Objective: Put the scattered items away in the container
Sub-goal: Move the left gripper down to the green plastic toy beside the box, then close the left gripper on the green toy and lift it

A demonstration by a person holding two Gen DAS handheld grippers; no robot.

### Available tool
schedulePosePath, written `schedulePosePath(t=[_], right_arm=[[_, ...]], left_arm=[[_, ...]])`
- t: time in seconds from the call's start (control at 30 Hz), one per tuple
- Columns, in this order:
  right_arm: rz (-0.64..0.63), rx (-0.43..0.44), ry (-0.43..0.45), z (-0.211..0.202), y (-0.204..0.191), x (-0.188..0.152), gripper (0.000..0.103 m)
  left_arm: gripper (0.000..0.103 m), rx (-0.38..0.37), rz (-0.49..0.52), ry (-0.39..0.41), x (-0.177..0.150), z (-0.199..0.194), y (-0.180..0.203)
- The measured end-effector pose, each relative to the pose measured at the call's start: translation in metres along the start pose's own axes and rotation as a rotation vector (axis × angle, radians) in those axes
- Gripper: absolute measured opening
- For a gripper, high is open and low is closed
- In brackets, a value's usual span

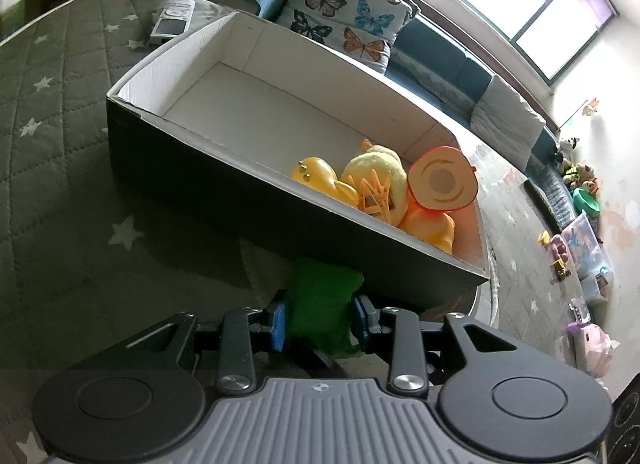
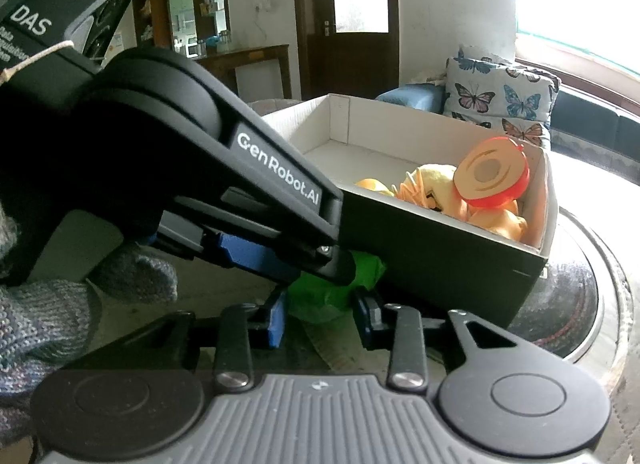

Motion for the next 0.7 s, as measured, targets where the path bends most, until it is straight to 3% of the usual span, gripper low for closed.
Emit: schedulePosePath(t=[0.17, 0.47, 0.7], right_arm=[[-0.001, 0.002, -0.019, 0.005, 0.001, 0.003, 0.039], [-0.021, -0.011, -0.022, 0.003, -0.001, 0.003, 0.037], [-0.080, -0.016, 0.041, -0.026, -0.017, 0.009, 0.036]], left_arm=[[0.037, 0.002, -0.018, -0.011, 0.002, 0.003, 0.000], [0.035, -0.013, -0.030, -0.002, -0.002, 0.001, -0.003], [0.034, -0.042, -0.034, 0.060, -0.009, -0.034, 0.001]])
Point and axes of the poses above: each gripper's, at about its wrist camera, not at the fingertips, and z roughly the way its jaws point, y to its right, x to its top, the point moved 10 cm from there along z, roughly the way its jaws point, and after that the axes turned 15 degrees about -y, right-handed, at the moved point
